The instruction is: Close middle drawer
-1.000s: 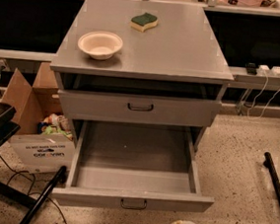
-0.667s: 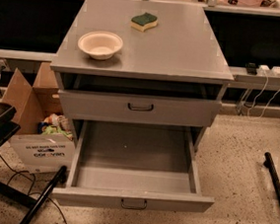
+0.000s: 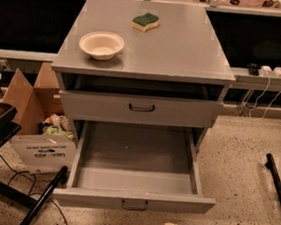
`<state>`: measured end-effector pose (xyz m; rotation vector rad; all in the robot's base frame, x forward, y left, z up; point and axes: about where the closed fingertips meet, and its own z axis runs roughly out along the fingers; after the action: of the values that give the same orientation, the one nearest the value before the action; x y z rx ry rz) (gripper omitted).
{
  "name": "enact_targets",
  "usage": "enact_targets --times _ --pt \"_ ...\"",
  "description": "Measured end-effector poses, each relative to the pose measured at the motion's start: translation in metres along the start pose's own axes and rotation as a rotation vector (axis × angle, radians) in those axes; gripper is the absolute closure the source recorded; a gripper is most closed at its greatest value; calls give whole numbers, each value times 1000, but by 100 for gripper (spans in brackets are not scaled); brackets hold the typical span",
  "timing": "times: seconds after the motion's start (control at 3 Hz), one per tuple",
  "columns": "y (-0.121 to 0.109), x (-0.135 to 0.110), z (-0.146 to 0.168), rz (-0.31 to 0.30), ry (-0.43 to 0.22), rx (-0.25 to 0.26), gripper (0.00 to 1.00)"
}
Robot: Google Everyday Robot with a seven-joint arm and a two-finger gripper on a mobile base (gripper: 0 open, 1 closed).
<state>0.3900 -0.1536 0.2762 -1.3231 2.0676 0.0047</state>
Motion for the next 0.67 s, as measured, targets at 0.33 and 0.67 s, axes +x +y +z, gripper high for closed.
enact_targets --times 0.33,0.67 --pt "-21 -19 34 -43 -68 2 100" --pt "-41 -34 46 -86 -104 12 100"
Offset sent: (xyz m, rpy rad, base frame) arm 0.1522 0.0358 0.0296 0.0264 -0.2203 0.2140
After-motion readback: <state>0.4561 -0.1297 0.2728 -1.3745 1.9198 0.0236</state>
